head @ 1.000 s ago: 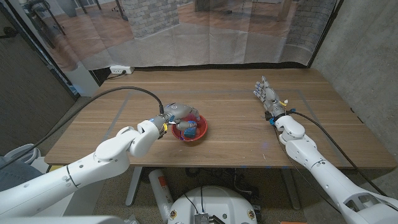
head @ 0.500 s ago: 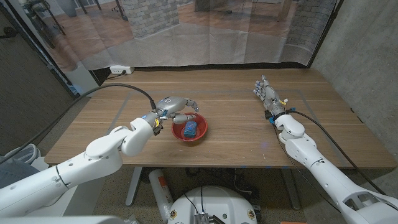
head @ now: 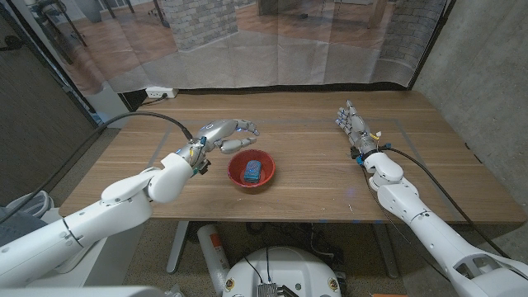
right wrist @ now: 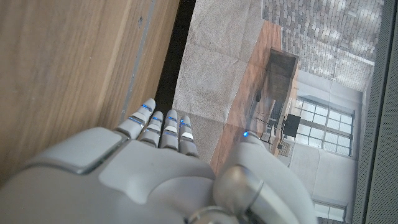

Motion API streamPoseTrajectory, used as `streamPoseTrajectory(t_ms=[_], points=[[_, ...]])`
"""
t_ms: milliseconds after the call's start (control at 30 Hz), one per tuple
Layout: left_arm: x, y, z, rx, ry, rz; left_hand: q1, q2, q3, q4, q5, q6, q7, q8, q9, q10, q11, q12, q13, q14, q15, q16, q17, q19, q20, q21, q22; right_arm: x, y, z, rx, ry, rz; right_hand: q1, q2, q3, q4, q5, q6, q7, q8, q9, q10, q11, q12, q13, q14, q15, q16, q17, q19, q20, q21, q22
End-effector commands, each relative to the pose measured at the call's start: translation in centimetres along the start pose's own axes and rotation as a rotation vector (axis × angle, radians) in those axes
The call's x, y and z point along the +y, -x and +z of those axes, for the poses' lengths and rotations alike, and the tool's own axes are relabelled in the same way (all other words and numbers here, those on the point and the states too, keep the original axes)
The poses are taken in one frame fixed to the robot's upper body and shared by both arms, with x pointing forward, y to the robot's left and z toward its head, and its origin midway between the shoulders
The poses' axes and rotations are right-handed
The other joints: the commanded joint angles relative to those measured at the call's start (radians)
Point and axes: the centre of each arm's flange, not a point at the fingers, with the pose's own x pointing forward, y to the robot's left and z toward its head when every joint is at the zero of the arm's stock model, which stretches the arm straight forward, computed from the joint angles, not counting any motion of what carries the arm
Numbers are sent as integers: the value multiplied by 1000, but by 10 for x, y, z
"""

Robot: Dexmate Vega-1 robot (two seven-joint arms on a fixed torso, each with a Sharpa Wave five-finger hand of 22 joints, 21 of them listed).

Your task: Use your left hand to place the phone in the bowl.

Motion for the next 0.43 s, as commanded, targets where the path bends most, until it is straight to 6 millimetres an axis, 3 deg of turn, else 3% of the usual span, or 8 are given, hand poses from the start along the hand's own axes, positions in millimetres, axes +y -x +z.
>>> streamPoseTrajectory(t_ms=[33,233,433], points=[[4,6,-13,21,102,64,-36,10,1,23,3,-45,-6,-21,3,-17,12,-7,-4,-28,-20,-11,-8,-28,10,-11,4,3,4,-2,2,6,2,2,5,-4,-1,-3,8,-1,-1,5,8,2,2,2,10,0,2,5,11,0,-1,2],[4,8,-13,17,98,73,-56,13,6,30,4,-113,12,-57,-2,-58,21,-15,-14,-64,-12,-19,-27,-59,23,-24,1,6,4,-1,0,7,2,2,6,-4,-2,-3,9,-1,0,5,9,2,2,2,10,0,2,5,11,0,-2,2],[4,9,-16,18,92,59,-59,14,8,30,4,-113,13,-60,-3,-65,22,-15,-17,-68,-9,-18,-32,-65,23,-27,0,9,4,0,0,9,1,2,6,-4,-2,-3,9,-2,-1,5,9,3,2,2,10,0,2,5,11,1,-2,2]])
